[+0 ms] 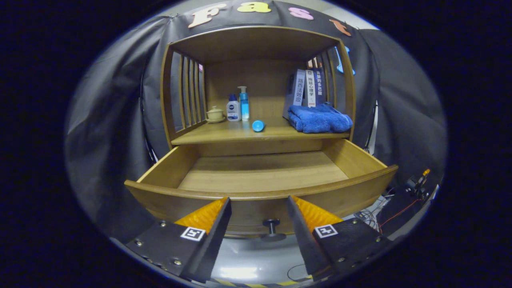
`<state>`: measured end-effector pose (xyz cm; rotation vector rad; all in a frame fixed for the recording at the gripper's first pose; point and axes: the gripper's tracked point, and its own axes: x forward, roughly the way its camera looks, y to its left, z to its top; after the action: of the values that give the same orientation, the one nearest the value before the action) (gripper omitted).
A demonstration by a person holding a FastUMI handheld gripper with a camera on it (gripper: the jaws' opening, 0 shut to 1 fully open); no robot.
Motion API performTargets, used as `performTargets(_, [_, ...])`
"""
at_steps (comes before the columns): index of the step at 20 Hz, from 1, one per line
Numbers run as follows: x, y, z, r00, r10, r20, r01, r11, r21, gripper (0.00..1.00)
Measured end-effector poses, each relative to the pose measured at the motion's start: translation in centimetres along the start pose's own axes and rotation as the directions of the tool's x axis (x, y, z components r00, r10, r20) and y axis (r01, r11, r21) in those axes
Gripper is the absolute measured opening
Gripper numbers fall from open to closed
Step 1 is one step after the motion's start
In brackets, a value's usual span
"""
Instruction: Pull open the drawer, take out the items inside it, and place them on the countertop above the cabinet.
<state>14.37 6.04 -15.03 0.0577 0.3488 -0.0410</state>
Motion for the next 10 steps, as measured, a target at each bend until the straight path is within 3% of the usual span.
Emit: performTargets(10, [5.4,-0.5,2.2,1.000,0.013,-0.007,-0.013,1.000,-0.021,0.85])
